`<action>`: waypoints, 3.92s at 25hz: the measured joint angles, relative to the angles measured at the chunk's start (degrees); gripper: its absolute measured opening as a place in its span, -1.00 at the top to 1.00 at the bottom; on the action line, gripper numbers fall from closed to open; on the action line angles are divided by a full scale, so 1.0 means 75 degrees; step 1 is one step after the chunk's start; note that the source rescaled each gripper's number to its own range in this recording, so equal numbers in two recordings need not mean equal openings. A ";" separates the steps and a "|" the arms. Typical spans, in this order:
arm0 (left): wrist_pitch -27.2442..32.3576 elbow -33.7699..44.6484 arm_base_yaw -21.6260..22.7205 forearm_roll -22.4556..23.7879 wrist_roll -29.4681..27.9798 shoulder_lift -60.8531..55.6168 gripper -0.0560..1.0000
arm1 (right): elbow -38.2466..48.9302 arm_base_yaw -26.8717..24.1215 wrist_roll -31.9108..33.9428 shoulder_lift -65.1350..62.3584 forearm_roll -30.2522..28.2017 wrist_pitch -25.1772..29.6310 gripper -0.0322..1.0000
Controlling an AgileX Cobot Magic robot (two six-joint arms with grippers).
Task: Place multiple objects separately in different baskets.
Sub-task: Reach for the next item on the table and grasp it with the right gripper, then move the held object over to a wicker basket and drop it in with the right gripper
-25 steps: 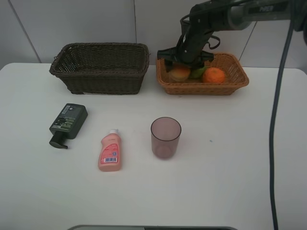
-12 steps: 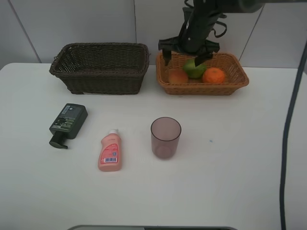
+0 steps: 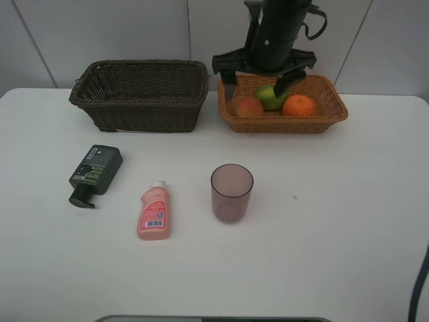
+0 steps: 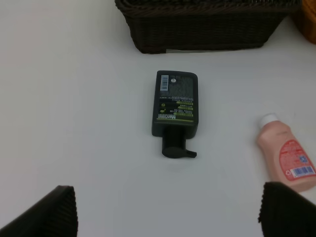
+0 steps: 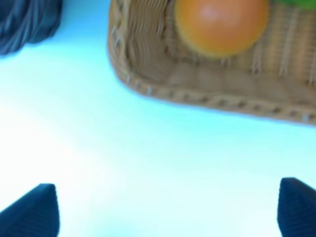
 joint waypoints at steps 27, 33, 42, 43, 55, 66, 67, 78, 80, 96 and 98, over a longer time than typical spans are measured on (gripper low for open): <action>0.0000 0.0000 0.0000 0.0000 0.0000 0.0000 -0.70 | 0.4041 0.1702 0.0024 -0.3314 0.0342 -0.1230 -0.96; 0.0000 0.0000 0.0000 0.0000 0.0000 0.0000 -0.70 | 0.4512 0.1718 0.0024 -0.2825 0.0367 -0.1901 -0.96; 0.0000 0.0000 0.0000 0.0000 0.0000 0.0000 -0.70 | 0.4537 0.1186 0.0024 -0.2156 0.0372 -0.2275 -0.96; 0.0000 0.0000 0.0000 0.0000 0.0000 0.0000 -0.70 | 0.4537 0.1127 0.0024 -0.2136 0.0372 -0.2293 -0.96; 0.0000 0.0000 0.0000 0.0000 0.0000 0.0000 -0.70 | 0.4537 0.1015 0.0027 -0.1182 0.0567 -0.2701 -0.96; 0.0000 0.0000 0.0000 0.0000 0.0000 0.0000 -0.70 | 0.4537 0.1006 0.0027 -0.0479 0.0805 -0.3038 -0.96; 0.0000 0.0000 0.0000 0.0000 0.0000 0.0000 -0.70 | 0.4537 0.1006 0.0027 -0.0438 0.0825 -0.3068 -0.96; 0.0000 0.0000 0.0000 0.0000 0.0000 0.0000 -0.70 | 0.4537 0.1006 0.0027 -0.0345 0.0960 -0.3271 -0.48; 0.0000 0.0000 0.0000 0.0000 0.0000 0.0000 -0.70 | 0.4537 0.1006 0.0027 -0.0345 0.0963 -0.3271 -0.05; 0.0000 0.0000 0.0000 0.0000 0.0000 0.0000 -0.70 | 0.4537 0.1006 0.0027 -0.0345 0.1154 -0.3271 0.93; 0.0000 0.0000 0.0000 0.0000 0.0000 0.0000 -0.70 | 0.4537 0.1006 0.0027 -0.0345 0.1154 -0.3271 0.93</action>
